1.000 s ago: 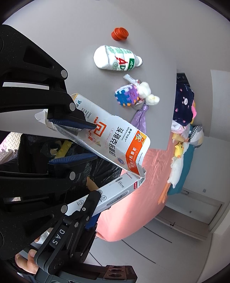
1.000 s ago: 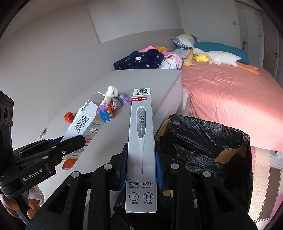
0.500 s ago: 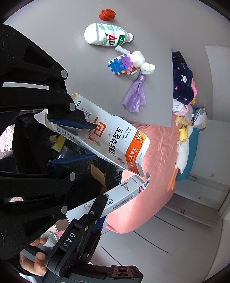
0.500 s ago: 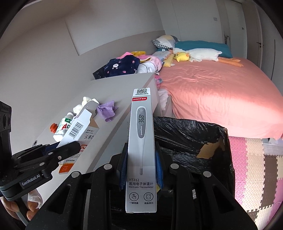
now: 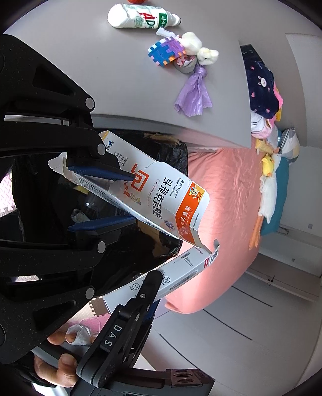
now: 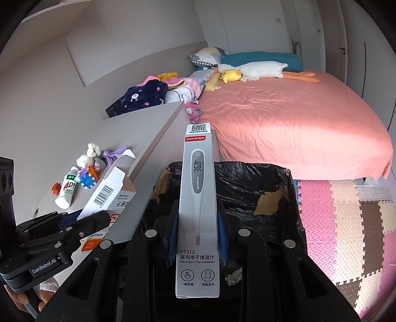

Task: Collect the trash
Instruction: 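Open the left tool over the bin while the right tool opens too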

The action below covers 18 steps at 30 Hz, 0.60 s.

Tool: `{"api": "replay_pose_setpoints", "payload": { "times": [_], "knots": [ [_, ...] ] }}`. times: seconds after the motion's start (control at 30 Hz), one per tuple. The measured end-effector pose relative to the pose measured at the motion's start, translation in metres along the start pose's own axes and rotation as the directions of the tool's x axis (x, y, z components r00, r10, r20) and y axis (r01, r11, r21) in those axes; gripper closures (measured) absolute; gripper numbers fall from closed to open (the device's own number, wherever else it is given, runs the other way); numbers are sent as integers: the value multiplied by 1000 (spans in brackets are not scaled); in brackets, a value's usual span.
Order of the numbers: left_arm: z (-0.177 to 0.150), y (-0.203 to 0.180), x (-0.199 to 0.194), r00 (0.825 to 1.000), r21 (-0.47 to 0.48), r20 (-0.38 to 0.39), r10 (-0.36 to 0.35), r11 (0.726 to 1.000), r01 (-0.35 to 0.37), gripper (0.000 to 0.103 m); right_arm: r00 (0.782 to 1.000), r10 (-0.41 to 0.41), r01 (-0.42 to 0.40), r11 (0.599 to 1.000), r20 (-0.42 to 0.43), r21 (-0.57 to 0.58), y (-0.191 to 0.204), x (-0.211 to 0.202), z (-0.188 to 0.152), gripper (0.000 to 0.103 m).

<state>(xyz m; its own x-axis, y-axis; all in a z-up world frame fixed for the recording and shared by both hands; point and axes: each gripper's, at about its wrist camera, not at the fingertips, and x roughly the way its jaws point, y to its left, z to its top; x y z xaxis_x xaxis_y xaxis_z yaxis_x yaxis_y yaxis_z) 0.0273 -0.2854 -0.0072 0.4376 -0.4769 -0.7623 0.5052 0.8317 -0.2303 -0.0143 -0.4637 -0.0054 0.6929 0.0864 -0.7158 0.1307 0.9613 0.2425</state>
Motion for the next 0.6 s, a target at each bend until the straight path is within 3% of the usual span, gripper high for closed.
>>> {"api": "replay_pose_setpoints", "payload": {
  "times": [0.13,0.17,0.2,0.23,0.27,0.3,0.37,0.6],
  "knots": [
    [-1,-3,9,999,1,-18,-42,999,42,71,1000,-19,19,1000,3,16,-7,1,0,75],
    [-1,-5,11,998,2,-24,-53,999,53,62,1000,-26,26,999,8,27,-10,0,1,75],
    [-1,-5,12,998,2,-30,-54,999,54,32,999,-42,42,998,15,41,-13,-1,2,69],
    [1,-5,13,999,0,-25,-29,1000,29,15,998,-63,62,997,22,53,-15,-2,2,45],
    [2,-3,11,1000,-4,5,16,1000,-16,6,995,-95,92,993,37,71,-18,-3,3,32],
    [3,-1,8,998,-5,30,60,998,-60,6,991,-122,117,990,59,84,-21,-6,3,21],
    [4,4,4,992,-16,52,114,993,-114,6,989,-136,131,988,64,85,-24,-7,4,20],
    [2,24,-4,993,-69,55,108,992,-104,6,993,-109,105,991,41,86,-22,3,4,20]
  ]
}}
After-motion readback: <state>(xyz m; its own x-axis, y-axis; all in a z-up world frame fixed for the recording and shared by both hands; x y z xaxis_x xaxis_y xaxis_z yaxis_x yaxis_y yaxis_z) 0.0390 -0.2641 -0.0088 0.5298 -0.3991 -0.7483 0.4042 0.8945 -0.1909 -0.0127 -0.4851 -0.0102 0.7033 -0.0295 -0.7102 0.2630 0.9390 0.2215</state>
